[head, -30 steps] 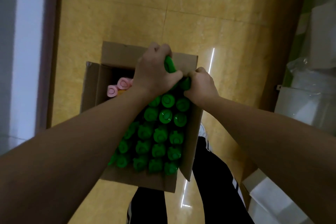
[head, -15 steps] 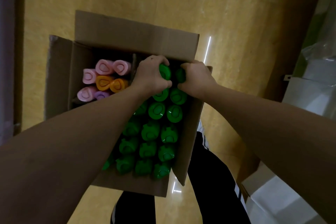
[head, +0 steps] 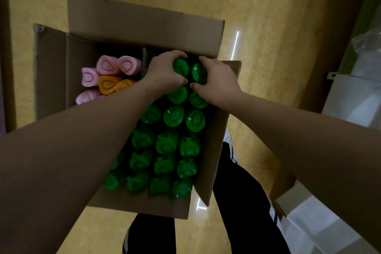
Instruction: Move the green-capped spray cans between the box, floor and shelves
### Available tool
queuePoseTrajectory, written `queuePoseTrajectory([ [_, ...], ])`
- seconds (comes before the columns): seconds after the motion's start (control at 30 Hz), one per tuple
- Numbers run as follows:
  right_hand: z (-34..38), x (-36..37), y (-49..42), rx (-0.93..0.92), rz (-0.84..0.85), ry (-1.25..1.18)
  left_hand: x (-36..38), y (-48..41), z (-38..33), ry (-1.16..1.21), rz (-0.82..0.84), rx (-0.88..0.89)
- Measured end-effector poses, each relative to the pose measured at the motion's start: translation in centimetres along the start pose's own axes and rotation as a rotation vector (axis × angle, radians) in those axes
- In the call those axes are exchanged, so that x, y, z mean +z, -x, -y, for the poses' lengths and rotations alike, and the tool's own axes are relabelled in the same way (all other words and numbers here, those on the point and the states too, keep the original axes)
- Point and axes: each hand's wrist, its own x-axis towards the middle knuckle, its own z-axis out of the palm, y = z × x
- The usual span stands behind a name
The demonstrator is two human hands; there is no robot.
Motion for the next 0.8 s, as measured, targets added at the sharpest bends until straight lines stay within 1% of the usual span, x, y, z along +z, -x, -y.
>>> queuePoseTrajectory([
  [0.17, 0.9, 0.5, 0.3, 0.034, -0.016, 0.004, -0.5, 0.2, 0.3, -0.034, -0.006, 0.002],
  [0.33, 1.1, 0.6, 0.6, 0.064, -0.079, -0.019, -0.6, 0.0, 0.3, -0.044, -0.039, 0.023],
  [0.47, 0.9, 0.5, 1.0, 0.104, -0.093, -0.025, 0.0, 0.0, 0.7, -0.041, -0.013, 0.042],
  [0.67, 1.2, 0.0, 0.7, 0.128, -0.046, -0.008, -0.4, -0.5, 0.7, -0.071, 0.058, 0.047],
  [0.8, 2.0, -0.8, 1.2, 0.118, -0.034, 0.058, -1.2, 0.7, 0.1, -0.102, 0.028, 0.062],
])
